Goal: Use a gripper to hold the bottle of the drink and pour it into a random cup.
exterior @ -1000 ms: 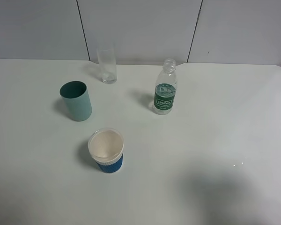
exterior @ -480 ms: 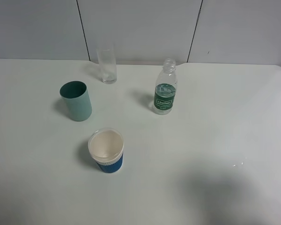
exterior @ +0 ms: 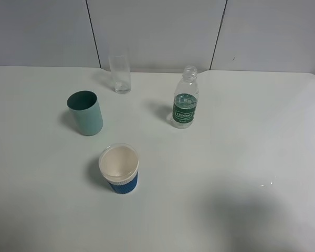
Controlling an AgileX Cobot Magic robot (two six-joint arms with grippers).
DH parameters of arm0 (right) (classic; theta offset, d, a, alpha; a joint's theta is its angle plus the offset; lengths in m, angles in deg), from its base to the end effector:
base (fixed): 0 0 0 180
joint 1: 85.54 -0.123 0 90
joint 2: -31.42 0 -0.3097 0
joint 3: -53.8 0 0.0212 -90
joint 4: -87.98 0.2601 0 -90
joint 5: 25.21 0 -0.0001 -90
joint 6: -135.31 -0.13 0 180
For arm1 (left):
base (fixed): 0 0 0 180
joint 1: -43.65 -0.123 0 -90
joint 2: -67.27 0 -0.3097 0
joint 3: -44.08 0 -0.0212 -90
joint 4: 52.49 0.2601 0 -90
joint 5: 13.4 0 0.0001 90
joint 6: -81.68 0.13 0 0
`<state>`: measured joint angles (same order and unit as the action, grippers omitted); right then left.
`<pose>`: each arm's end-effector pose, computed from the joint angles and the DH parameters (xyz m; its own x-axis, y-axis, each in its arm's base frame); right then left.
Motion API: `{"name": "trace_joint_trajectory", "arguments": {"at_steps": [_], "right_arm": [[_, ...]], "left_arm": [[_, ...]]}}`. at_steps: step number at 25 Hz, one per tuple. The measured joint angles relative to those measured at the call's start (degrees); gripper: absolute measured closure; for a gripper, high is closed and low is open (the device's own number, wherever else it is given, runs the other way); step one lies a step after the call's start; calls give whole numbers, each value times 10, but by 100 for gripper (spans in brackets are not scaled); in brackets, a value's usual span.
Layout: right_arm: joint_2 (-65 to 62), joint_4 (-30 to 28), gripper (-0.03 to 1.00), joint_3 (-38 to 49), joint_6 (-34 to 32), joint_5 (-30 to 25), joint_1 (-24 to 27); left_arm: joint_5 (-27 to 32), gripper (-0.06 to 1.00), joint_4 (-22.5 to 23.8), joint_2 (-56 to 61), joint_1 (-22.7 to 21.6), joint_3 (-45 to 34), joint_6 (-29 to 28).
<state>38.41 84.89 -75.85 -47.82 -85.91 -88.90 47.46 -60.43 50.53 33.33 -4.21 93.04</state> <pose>0.0151 -0.0052 0.2578 -0.4690 0.0007 -0.8832 -0.0039 1.0000 0.0028 0.0373 -0.0092 0.2659 -0.5792 0.0258 -0.8148 -0.0061 0.9993 0.0360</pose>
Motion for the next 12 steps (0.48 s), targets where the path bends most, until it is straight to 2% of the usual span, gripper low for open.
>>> {"name": "trace_joint_trajectory", "arguments": {"at_steps": [12], "right_arm": [[0,0,19,0,0,0,0]], "left_arm": [[0,-5,0,0,0,0,0]]}}
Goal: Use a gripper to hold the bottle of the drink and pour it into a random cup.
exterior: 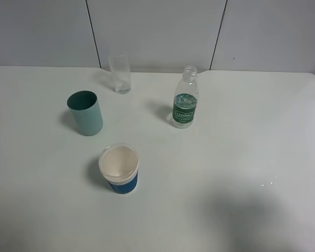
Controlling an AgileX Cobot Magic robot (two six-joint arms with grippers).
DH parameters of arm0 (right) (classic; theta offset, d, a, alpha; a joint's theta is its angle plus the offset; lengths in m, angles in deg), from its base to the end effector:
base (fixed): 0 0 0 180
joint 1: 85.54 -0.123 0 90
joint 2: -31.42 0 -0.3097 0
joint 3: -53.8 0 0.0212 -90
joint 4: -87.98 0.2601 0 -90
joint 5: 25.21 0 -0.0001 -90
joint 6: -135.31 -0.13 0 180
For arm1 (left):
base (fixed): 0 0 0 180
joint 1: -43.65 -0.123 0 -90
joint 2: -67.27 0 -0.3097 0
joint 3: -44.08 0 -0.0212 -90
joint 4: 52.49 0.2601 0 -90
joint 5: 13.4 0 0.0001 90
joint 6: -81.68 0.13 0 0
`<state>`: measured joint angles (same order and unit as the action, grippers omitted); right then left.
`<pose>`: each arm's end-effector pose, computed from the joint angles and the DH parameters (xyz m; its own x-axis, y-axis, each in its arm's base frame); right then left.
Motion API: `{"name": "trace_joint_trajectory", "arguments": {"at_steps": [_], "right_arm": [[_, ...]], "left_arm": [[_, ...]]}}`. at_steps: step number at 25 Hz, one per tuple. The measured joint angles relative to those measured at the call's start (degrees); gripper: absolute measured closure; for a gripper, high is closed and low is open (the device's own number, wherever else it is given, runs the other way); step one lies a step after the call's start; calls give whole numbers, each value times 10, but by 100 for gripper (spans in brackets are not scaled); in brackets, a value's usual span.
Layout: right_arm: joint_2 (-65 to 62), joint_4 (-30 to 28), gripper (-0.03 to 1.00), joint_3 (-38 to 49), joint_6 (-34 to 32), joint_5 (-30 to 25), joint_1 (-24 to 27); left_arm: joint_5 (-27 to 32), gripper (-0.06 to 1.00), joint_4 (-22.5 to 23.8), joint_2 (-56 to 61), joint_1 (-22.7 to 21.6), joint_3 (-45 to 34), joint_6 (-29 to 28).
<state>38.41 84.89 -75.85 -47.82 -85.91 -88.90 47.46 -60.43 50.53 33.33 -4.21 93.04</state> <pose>0.0151 -0.0052 0.2578 -0.4690 0.0007 -0.8832 -0.0039 1.0000 0.0028 0.0373 -0.0092 0.2659 -0.5792 0.0258 -0.8148 -0.0061 0.9993 0.0360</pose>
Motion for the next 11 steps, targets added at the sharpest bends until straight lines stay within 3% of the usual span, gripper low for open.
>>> {"name": "trace_joint_trajectory", "arguments": {"at_steps": [11], "right_arm": [[0,0,19,0,0,0,0]], "left_arm": [[0,-5,0,0,0,0,0]]}}
